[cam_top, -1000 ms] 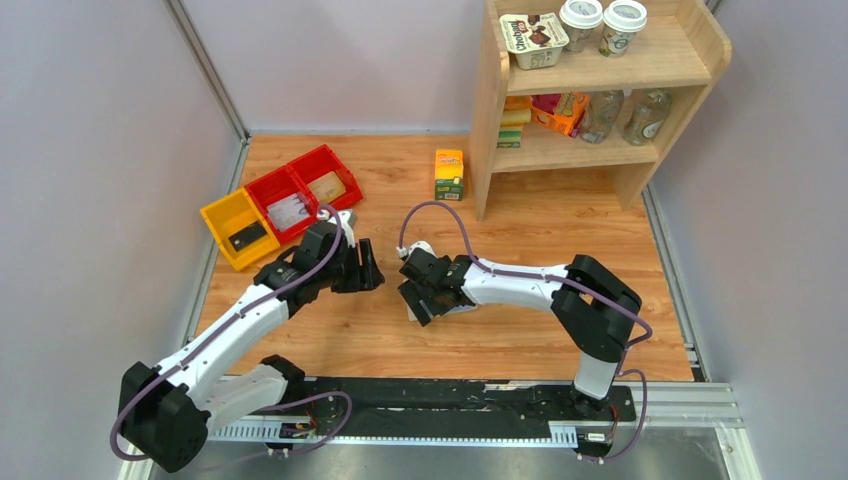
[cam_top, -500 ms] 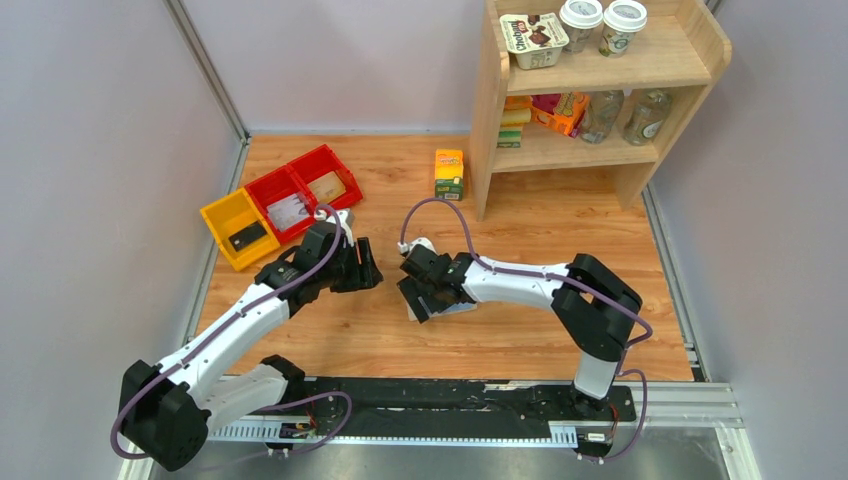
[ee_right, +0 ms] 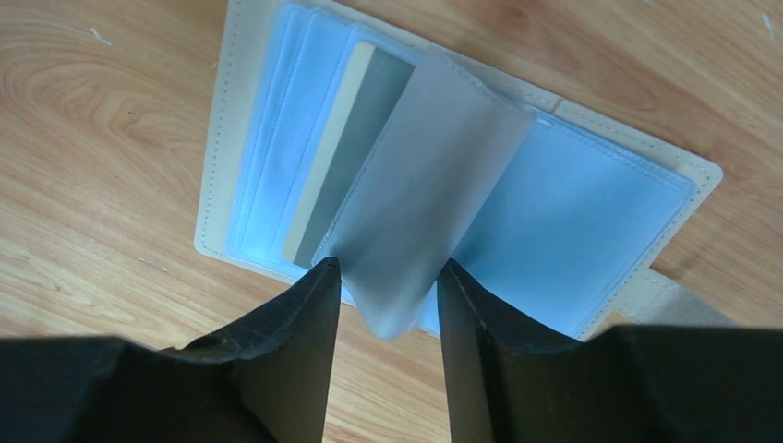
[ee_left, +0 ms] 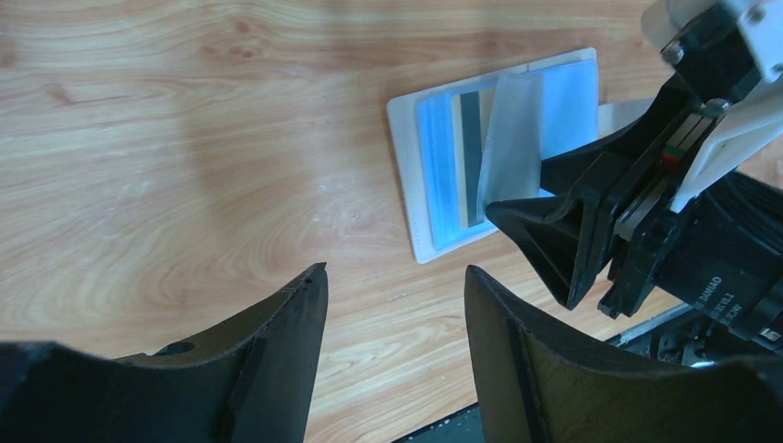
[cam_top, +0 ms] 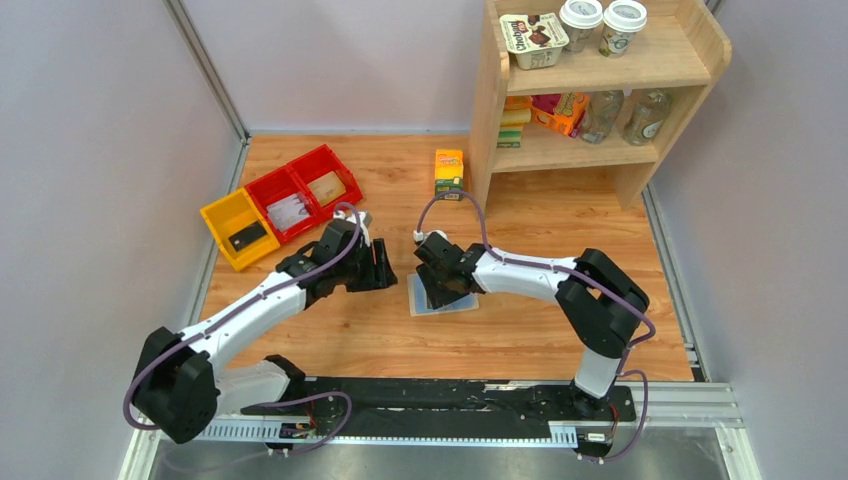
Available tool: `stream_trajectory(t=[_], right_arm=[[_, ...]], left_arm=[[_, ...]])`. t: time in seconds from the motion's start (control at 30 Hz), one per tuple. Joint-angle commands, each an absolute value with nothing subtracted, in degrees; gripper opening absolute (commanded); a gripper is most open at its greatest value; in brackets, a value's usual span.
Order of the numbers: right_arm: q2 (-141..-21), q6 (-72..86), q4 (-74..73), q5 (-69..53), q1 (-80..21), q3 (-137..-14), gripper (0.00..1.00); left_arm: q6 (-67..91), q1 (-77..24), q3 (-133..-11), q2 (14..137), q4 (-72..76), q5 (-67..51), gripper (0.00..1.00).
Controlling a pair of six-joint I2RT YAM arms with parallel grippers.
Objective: Take the credit cards out of the card holder
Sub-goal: Remove the credit card from the card holder.
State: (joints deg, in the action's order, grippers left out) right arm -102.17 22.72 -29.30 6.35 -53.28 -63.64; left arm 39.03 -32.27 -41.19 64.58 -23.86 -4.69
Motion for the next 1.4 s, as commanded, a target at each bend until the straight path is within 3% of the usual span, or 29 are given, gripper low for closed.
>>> stream_trajectory(t=[0.0,0.13,0.3,0.37,0.8,1.0,1.37], right_arm=[[-101.78,23.47,-27.16,4.31,-51.51,-60.74,0.42],[-101.52,23.47,-26.54,3.34,-51.15,-60.12,0.39],[-100.46,23.64,-24.88,1.67,-49.92,-58.71,0.37],[-99.93,23.73,-24.26,1.06,-49.48,-57.92,0.37],[-99.14,23.91,-23.2,-1.05,-48.87,-57.04,0.35],[-98.09,24.69,-23.99,-0.09,-48.6,-56.78,0.35],[-94.93,28.65,-33.74,19.04,-48.17,-58.62,0.38]], left_arm=[[40.52,-34.45,-43.85,68.72,-18.11,-7.56,0.61],[40.61,-35.68,-45.44,74.87,-15.47,-8.7,0.53],[40.17,-36.91,-48.07,80.94,-13.36,-10.37,0.29],[39.99,-37.35,-48.86,83.31,-12.66,-10.72,0.26],[40.16,-39.46,-51.33,95.88,-7.65,-14.15,0.22],[40.61,-39.81,-51.94,98.35,-12.74,-11.17,0.17],[37.71,-40.25,-51.42,98.97,-20.3,-6.15,0.13]])
